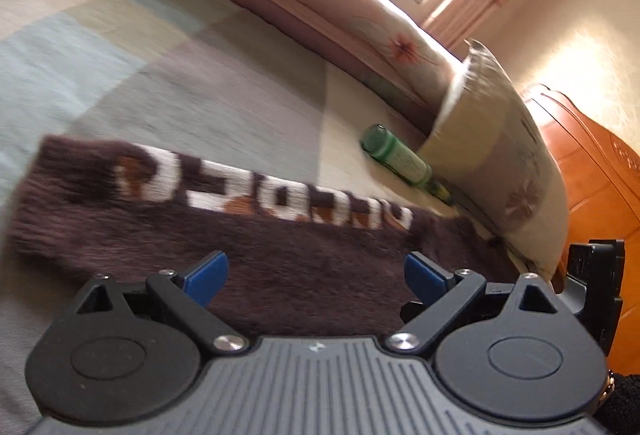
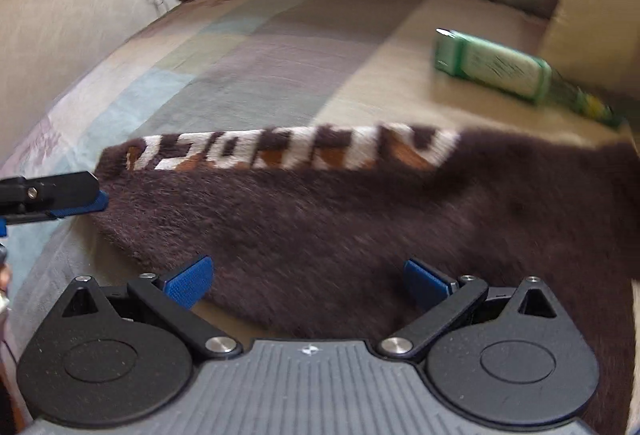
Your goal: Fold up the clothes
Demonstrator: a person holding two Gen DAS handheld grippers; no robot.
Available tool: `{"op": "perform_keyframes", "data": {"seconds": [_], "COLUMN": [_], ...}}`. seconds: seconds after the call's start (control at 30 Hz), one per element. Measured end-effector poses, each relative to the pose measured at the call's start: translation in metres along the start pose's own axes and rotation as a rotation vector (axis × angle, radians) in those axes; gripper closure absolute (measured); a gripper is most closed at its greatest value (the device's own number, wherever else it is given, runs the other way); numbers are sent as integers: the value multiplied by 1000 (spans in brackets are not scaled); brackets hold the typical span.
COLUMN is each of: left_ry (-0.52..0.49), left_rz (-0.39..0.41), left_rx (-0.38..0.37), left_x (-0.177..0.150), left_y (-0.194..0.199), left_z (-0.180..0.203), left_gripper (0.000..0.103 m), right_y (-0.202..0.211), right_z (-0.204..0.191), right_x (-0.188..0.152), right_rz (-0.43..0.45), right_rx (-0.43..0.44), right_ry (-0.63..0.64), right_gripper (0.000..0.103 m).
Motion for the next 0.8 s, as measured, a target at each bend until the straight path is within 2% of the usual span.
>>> {"op": "perform_keyframes", "data": {"seconds": [0.07,0.13,0.2,0.3,0.37,0.43,0.57,0.7,0.8], "left_ry": [-16,29,101,131,104,81,54,32,20], "left_rz": [-16,-75,-94,-61,-41,-44,-54,-52,-44], "left_rx": [15,75,136,110,145,146,119,143,144], "left_x": [-3,-7,-7,-4,-3,-3,-3,-4,-4], "left_y": [-6,-16,-23,-13,-6,-6,-10,-10,-8], "left_z": [1,-12,-33,-37,-33,-27,-14,-7,-3], "left_gripper": [8,8,8,8,8,8,8,8,8], "right_y": [1,-3,-6,3,28,49,54,24,22], "right_z": [1,-9,-19,-30,-24,-6,35,36,0], "right_x": [-6,-10,-13,-17,-21,-30,-62,-92,-103], "right_rz": [-2,-13,-24,-13,33,70,56,10,2], "right_rx": [38,79,121,179,181,129,57,104,94], "right_ry": [-14,0,13,47,36,-21,-144,-234,-131], "right_gripper": [0,0,0,0,0,0,0,0,0]}}
Point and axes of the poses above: each gripper's, at about its wrist camera, not at the fingertips, and y roughly against the way its jaws point, z to its right, x to its top, the point moved 6 cm from there along -y, roughly the way its jaws point, and after that the axes turned 10 degrees about -z, right-handed, at the moved point
